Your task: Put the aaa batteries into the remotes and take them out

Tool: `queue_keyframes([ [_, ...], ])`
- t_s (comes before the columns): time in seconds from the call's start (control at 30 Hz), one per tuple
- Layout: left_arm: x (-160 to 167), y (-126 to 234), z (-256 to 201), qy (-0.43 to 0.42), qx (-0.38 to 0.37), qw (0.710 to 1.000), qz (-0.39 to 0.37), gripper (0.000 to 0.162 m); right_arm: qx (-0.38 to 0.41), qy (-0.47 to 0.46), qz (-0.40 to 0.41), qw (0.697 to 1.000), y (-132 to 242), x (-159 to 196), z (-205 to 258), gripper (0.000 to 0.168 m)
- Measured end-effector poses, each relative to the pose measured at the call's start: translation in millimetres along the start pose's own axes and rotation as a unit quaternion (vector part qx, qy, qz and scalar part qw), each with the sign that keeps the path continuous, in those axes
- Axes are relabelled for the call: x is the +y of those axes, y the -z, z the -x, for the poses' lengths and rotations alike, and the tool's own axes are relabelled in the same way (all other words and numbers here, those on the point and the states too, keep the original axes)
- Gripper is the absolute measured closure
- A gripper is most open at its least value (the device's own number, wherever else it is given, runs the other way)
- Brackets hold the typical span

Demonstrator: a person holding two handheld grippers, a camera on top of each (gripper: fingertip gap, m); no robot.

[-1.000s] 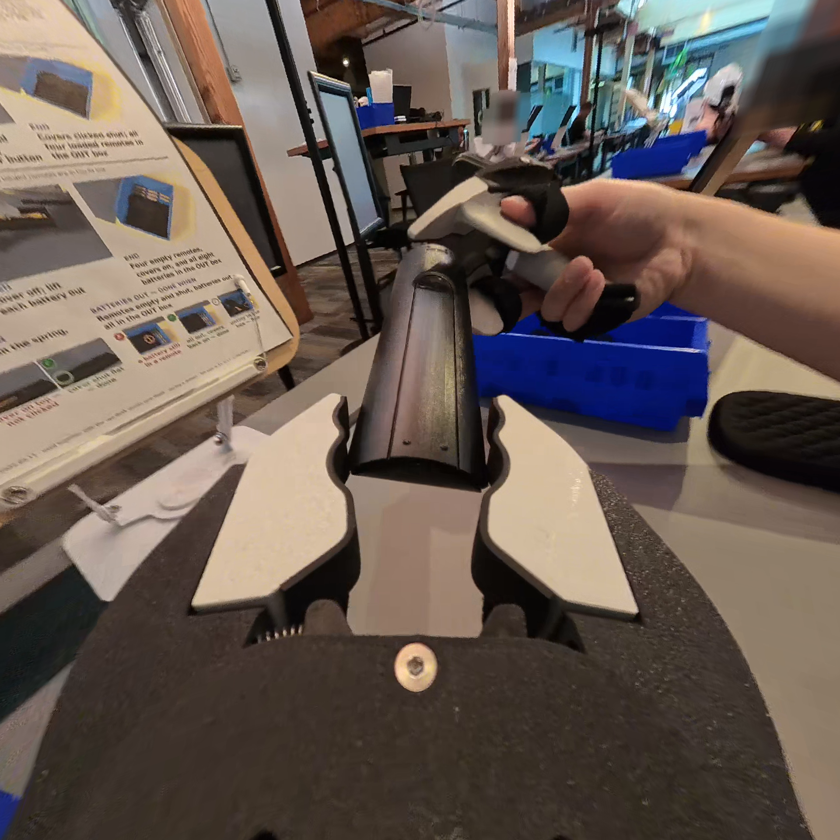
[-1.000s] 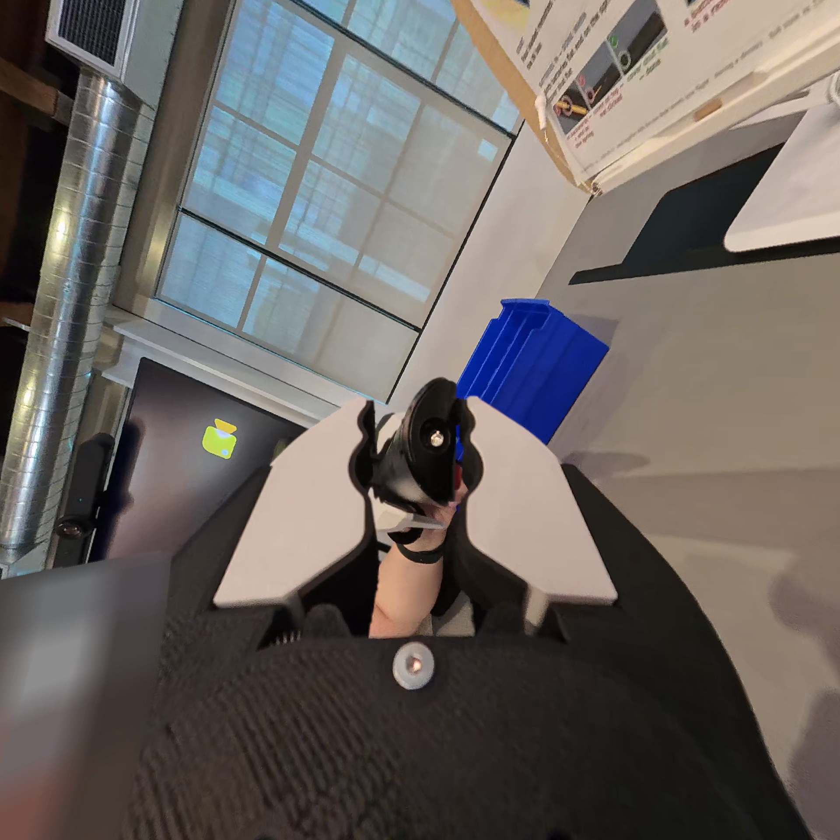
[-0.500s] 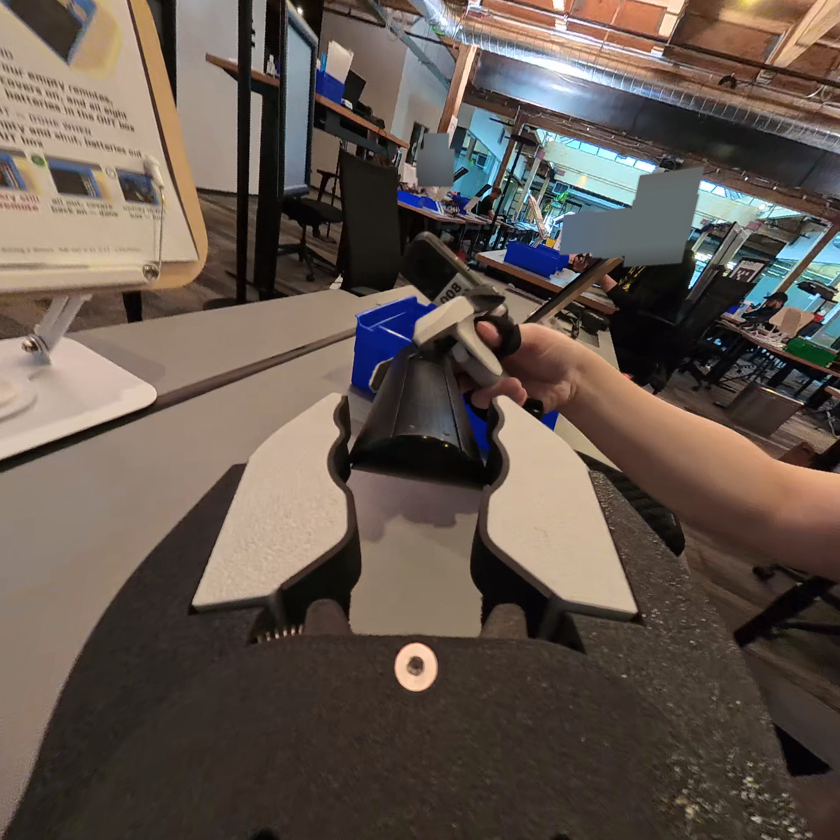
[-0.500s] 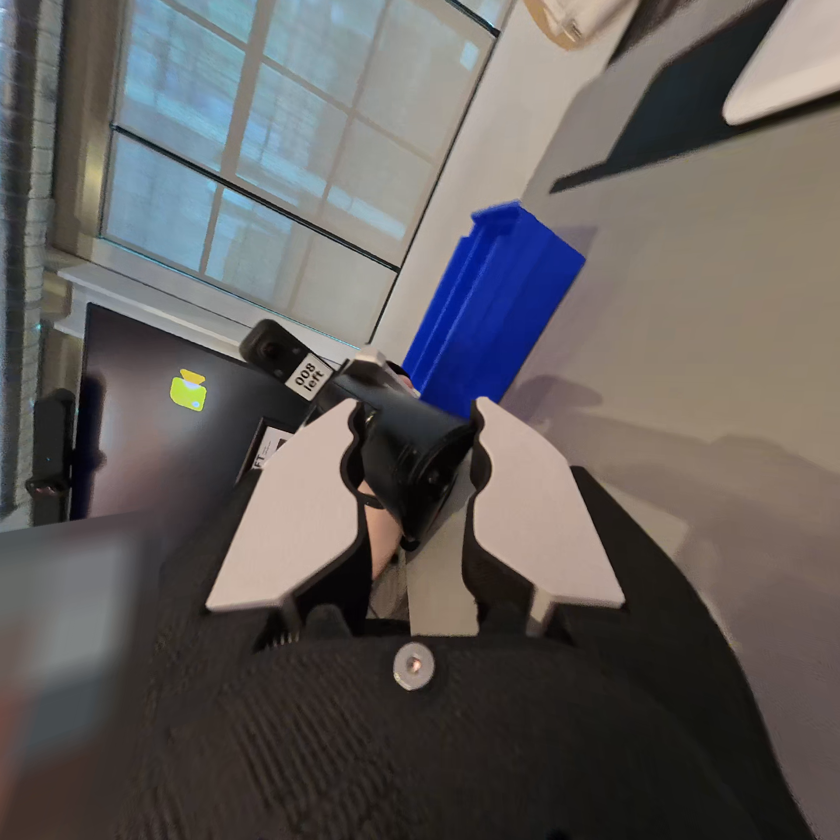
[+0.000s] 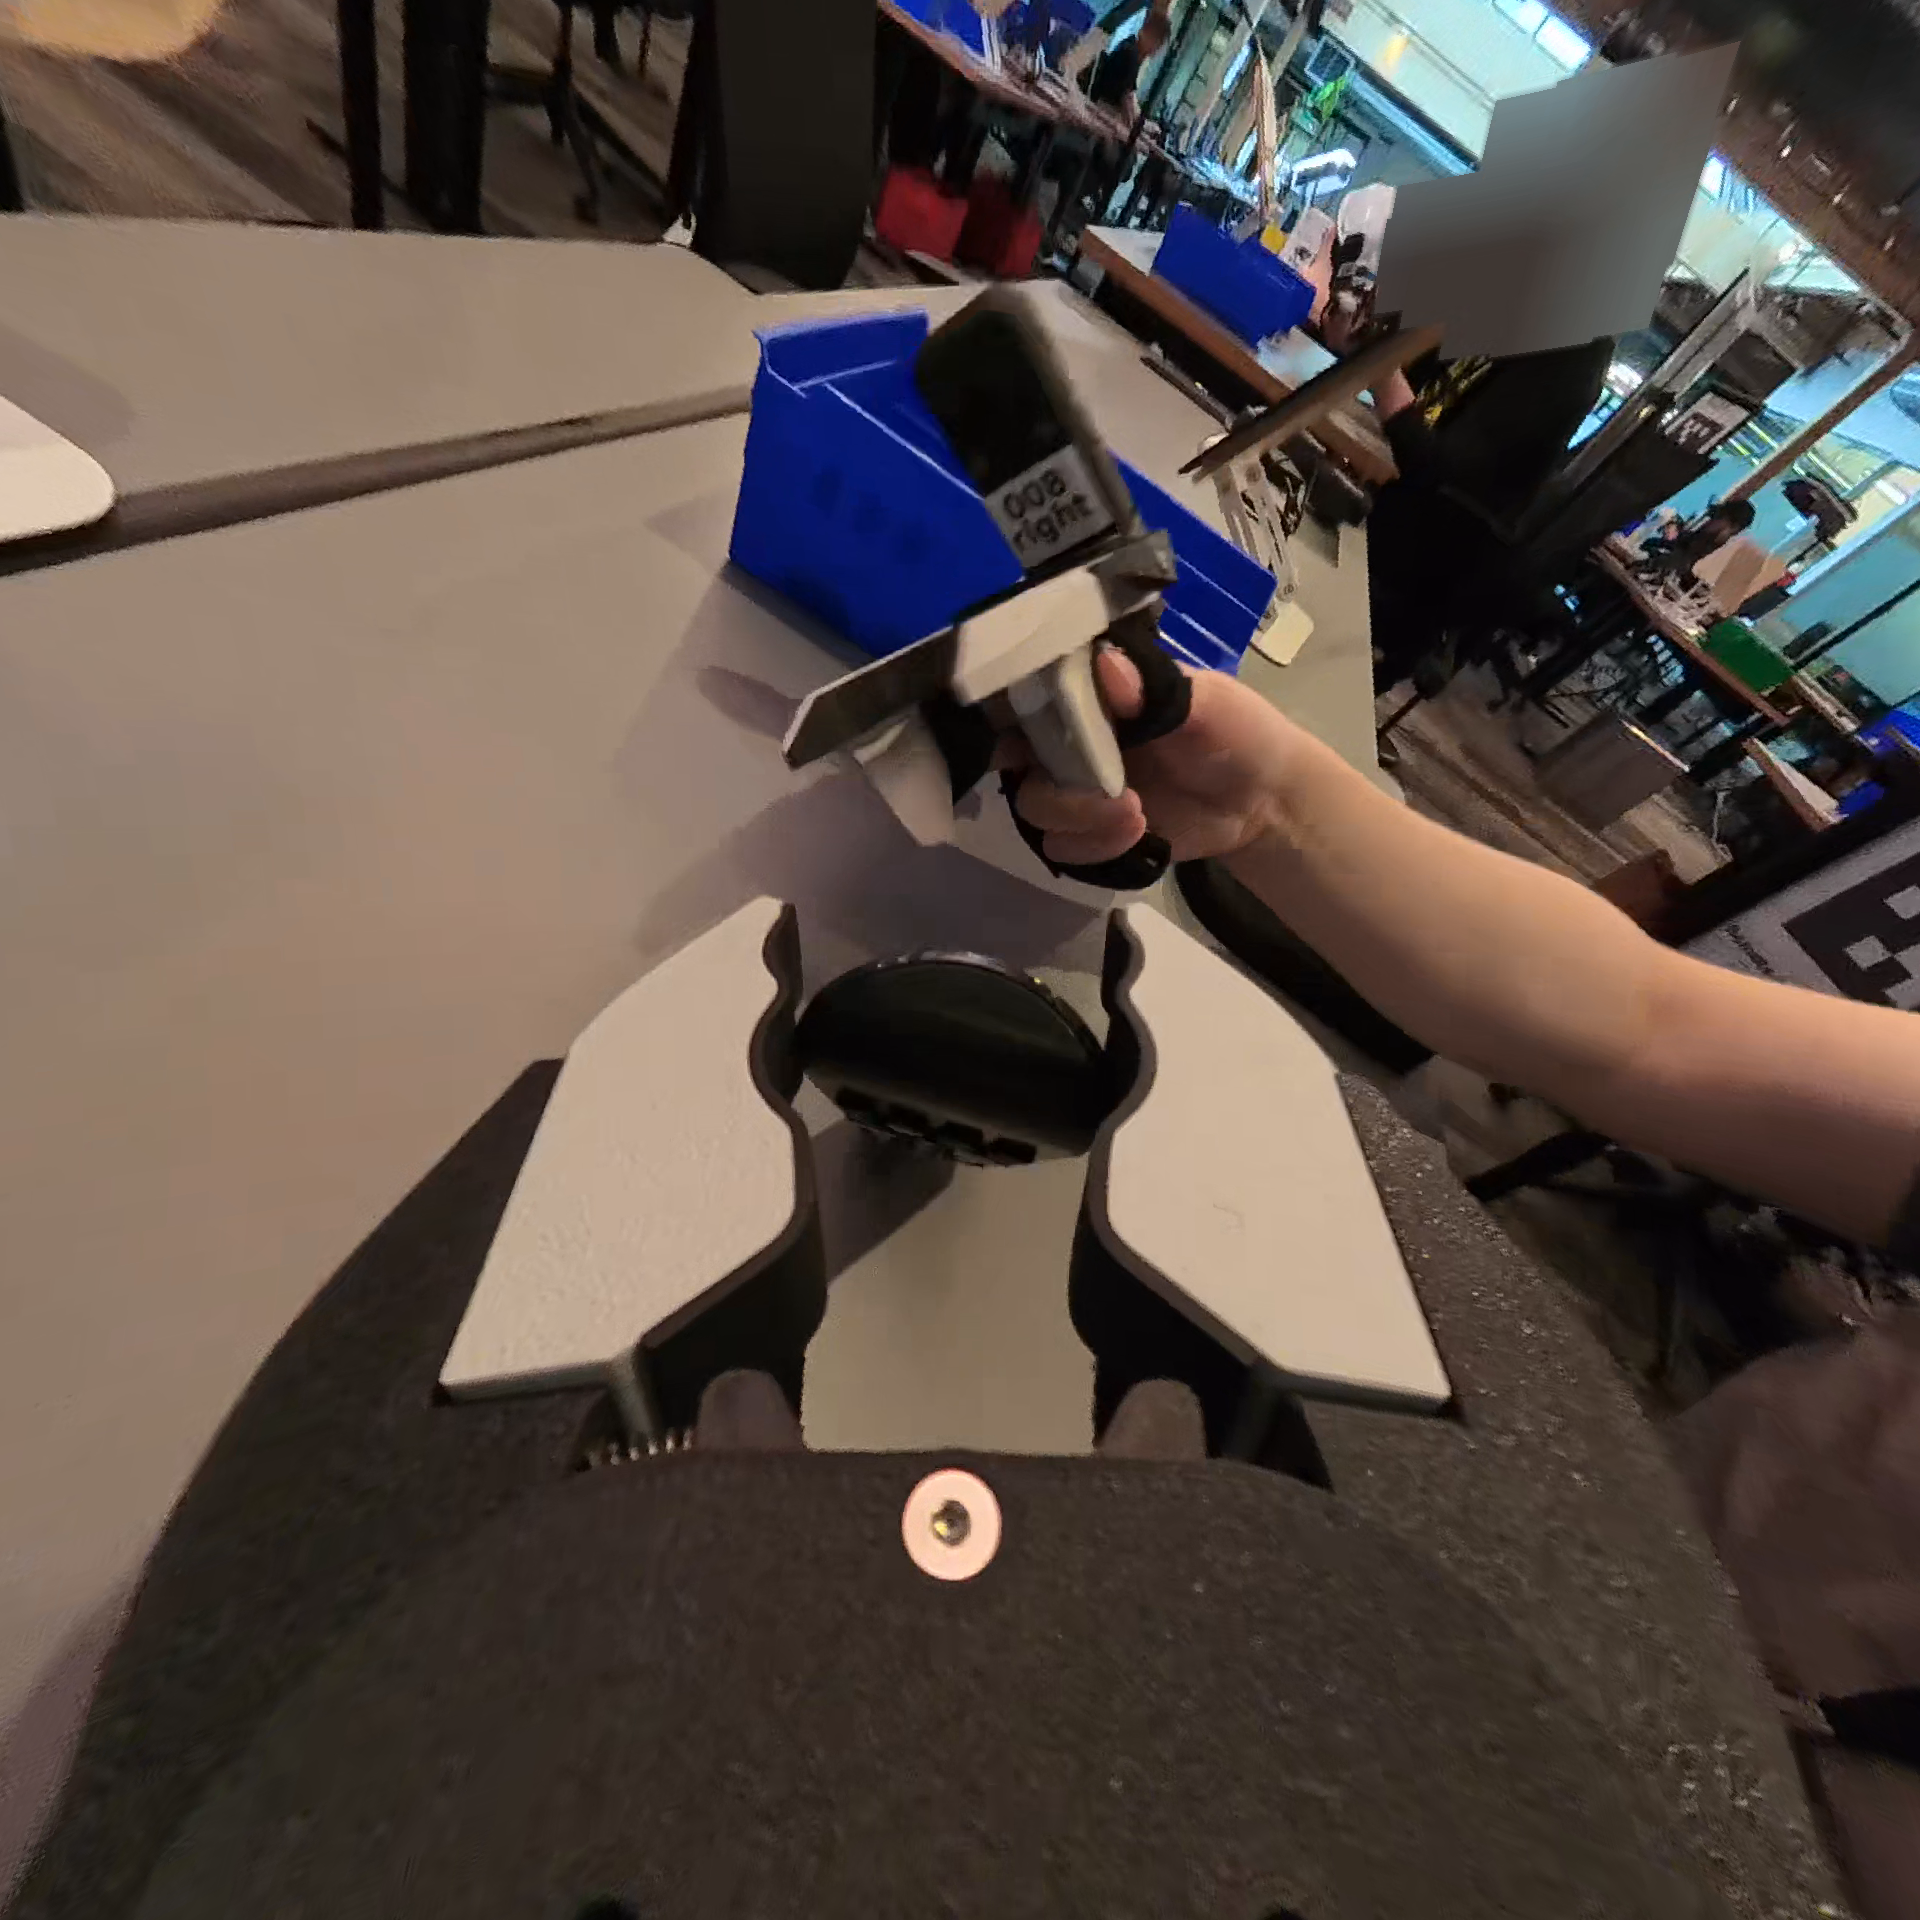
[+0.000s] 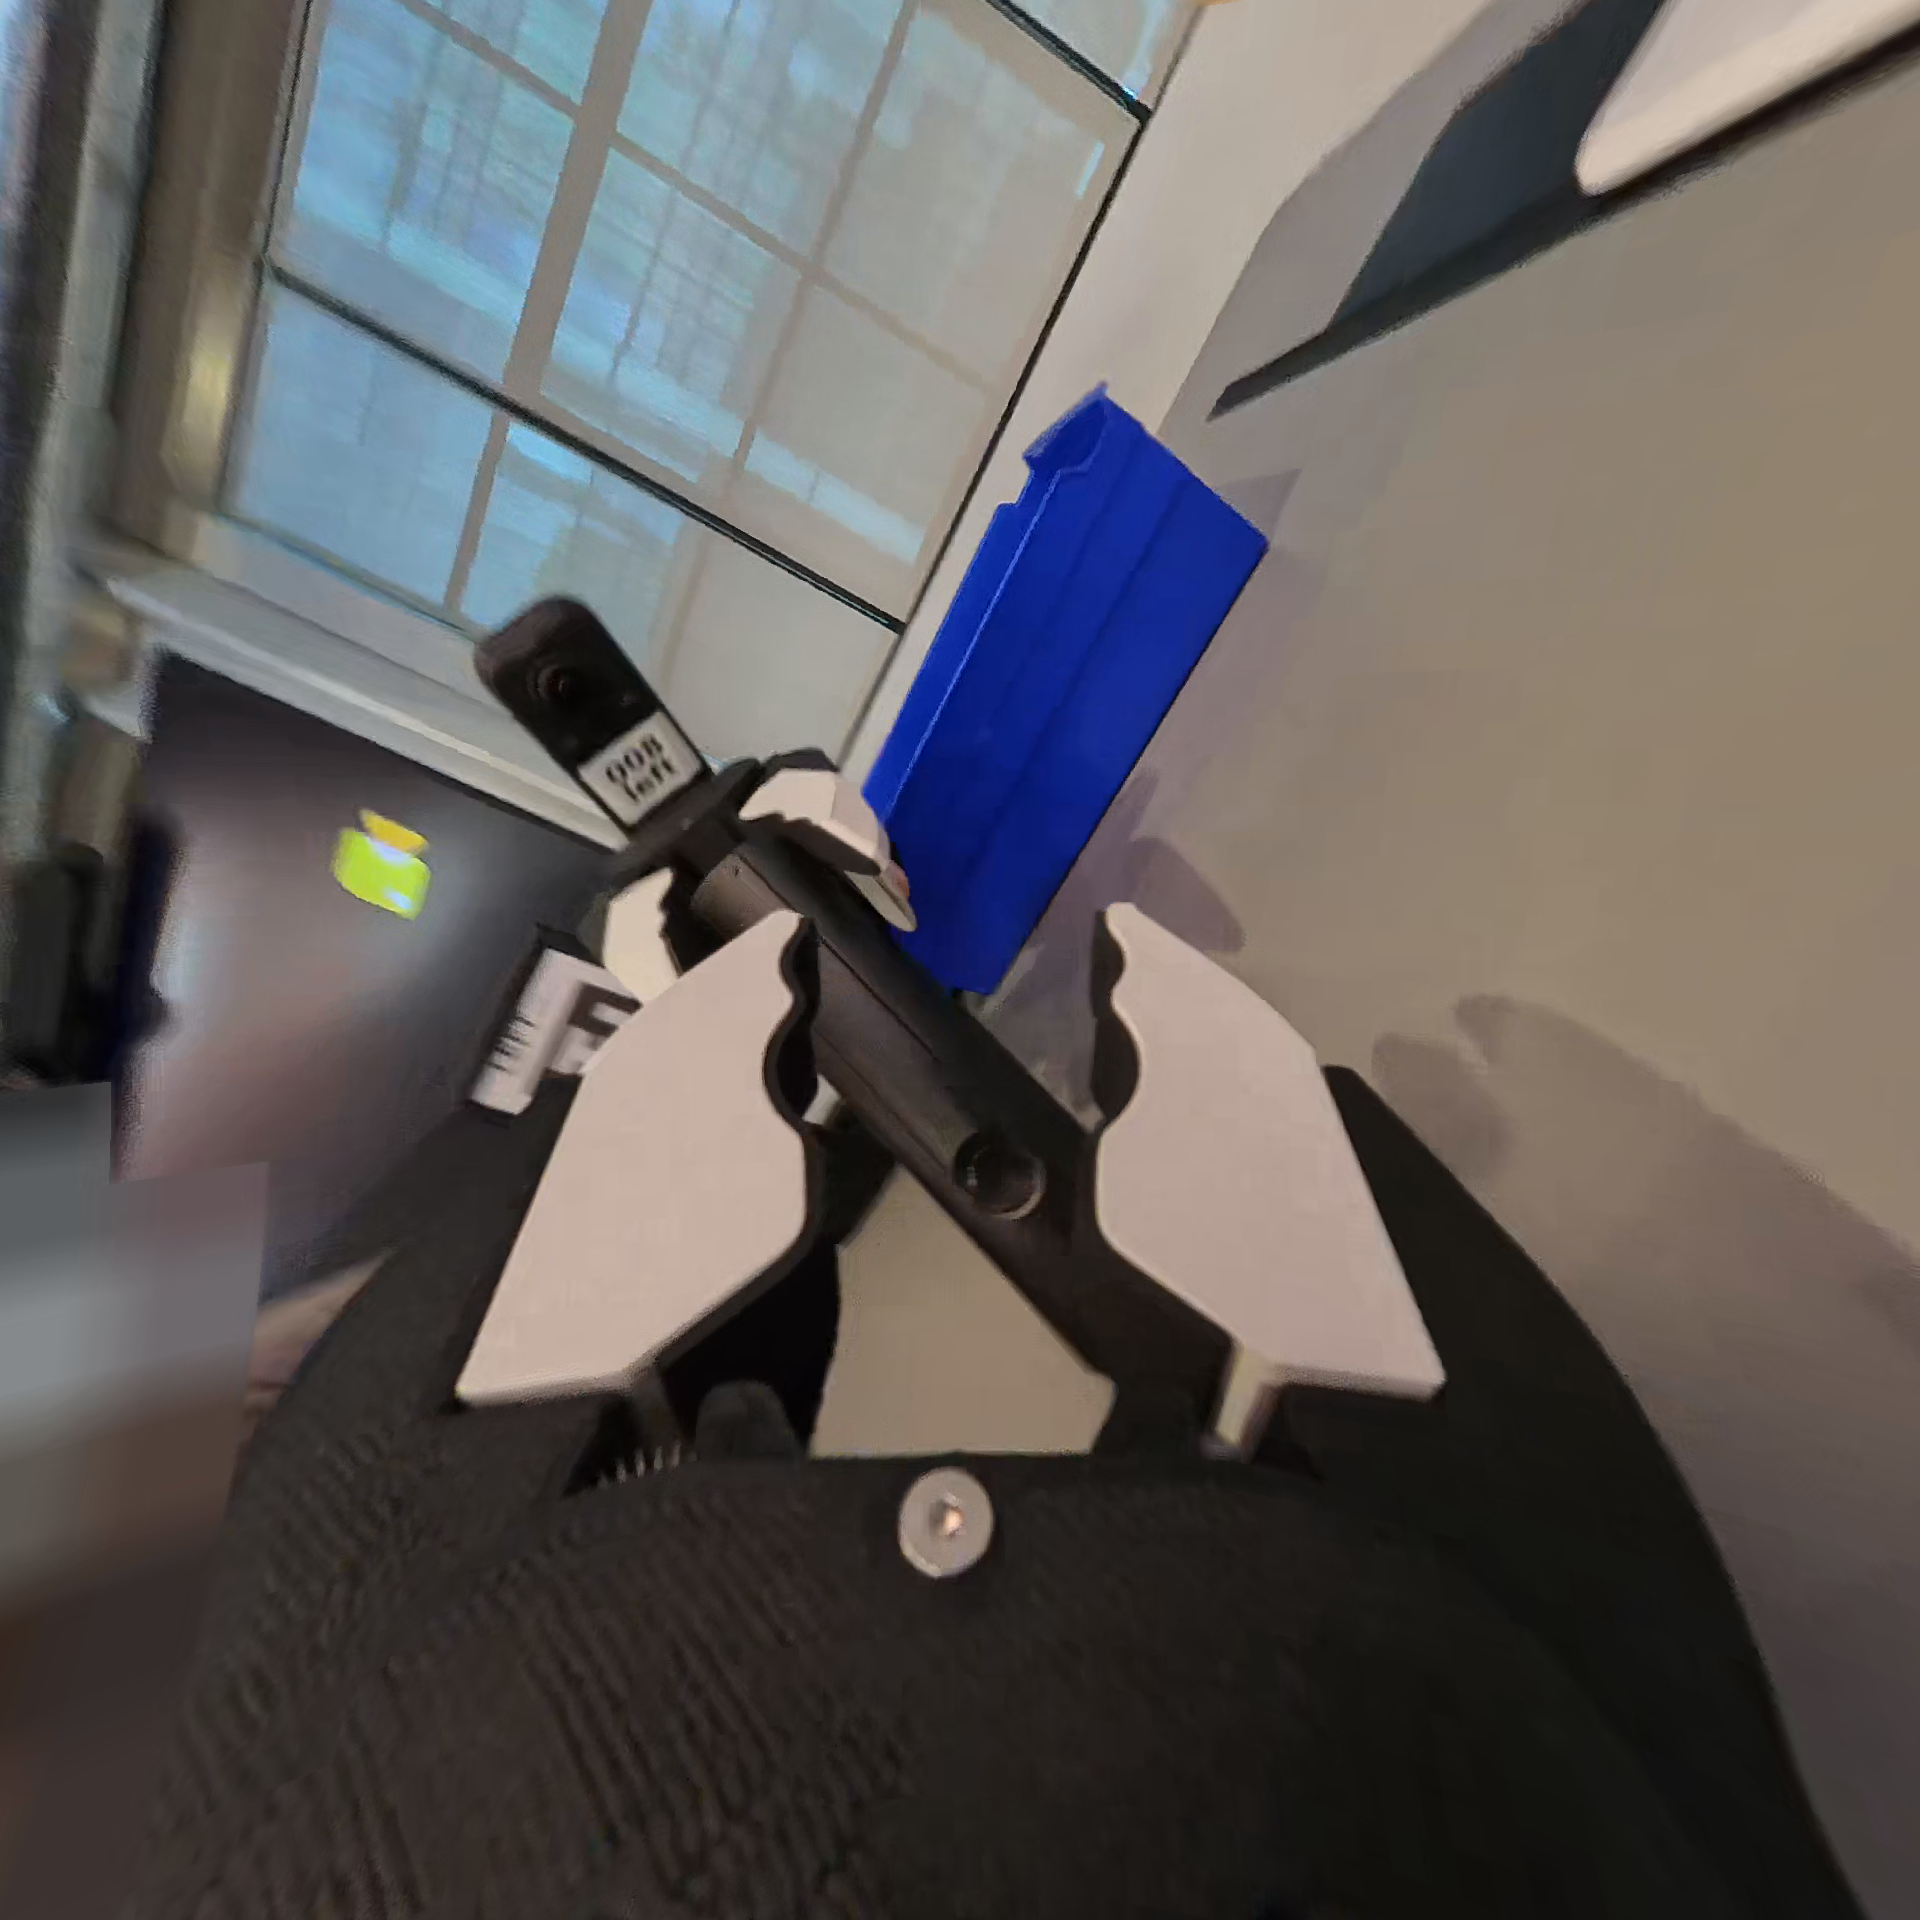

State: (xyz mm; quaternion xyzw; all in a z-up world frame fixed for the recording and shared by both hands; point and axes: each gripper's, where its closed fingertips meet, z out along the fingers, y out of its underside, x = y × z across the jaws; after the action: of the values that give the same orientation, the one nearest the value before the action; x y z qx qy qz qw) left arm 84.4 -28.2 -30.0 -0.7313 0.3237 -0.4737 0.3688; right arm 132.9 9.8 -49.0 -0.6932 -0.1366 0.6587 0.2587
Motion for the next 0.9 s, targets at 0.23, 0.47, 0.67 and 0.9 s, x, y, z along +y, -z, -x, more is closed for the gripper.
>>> queue_keyframes([
  [0.23, -1, 0, 5, 0.001, -0.032, 0.999, 0.028, 0.106, 0.172, 0.454, -0.028, 0.874, -16, 59, 46, 0.09],
  [0.47, -3, -2, 5, 0.008, -0.048, 0.998, 0.035, 0.106, 0.356, 0.485, 0.051, 0.797, -42, 91, -15, 0.096],
  [0.67, -11, 15, 5, -0.003, -0.044, 0.999, 0.002, 0.105, 0.345, 0.487, 0.038, 0.802, -48, 79, -17, 0.135],
  [0.9, -7, 31, -19, -0.106, 0.012, 0.994, 0.006, 0.104, 0.298, 0.603, 0.057, 0.737, -33, 54, 16, 0.146],
])
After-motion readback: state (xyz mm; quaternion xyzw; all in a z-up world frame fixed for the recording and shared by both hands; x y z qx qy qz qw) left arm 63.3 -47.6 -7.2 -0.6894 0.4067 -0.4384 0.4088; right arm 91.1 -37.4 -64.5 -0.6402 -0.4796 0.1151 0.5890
